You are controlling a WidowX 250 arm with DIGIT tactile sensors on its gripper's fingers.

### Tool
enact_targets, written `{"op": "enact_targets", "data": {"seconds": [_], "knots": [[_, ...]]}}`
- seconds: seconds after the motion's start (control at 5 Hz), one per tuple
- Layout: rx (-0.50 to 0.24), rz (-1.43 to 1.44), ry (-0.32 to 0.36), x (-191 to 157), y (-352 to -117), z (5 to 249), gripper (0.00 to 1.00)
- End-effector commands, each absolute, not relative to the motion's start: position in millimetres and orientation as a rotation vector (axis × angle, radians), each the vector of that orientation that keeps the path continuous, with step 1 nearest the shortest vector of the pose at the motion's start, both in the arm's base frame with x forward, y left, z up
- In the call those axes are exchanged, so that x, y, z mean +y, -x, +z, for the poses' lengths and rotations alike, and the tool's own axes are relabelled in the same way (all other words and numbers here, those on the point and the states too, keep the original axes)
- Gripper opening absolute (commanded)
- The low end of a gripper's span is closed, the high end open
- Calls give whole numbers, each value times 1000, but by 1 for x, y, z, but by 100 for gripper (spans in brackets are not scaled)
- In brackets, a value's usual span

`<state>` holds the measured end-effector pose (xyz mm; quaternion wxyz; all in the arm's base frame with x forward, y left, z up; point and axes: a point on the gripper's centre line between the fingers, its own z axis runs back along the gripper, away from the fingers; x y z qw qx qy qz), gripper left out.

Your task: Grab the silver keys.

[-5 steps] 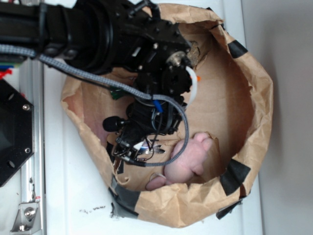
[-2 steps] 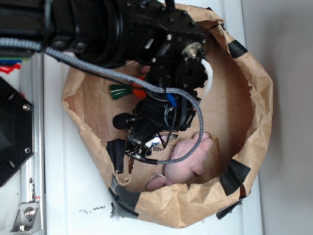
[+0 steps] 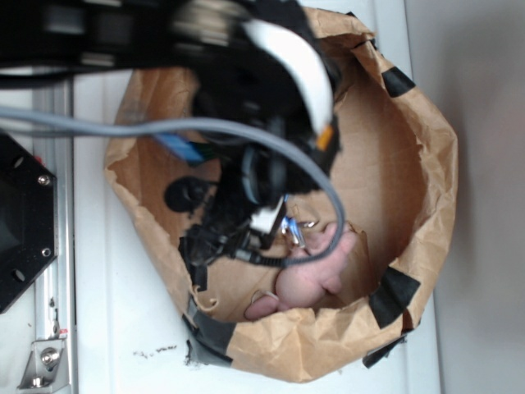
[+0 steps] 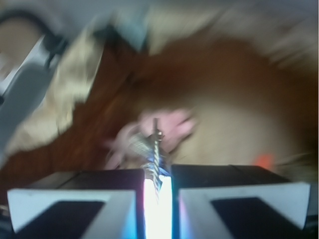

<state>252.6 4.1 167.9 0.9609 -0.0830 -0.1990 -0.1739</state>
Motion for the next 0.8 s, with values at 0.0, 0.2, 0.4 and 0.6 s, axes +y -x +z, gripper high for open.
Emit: {"op": "enact_targets", "data": {"seconds": [0.0, 0.2, 0.4, 0.6], "knots": [[-408, -301, 24, -14, -253, 198, 0], [-311, -295, 34, -15, -258, 188, 0], [-264, -182, -20, -18, -260, 178, 0], [-218, -139, -151, -26, -260, 165, 0]]}}
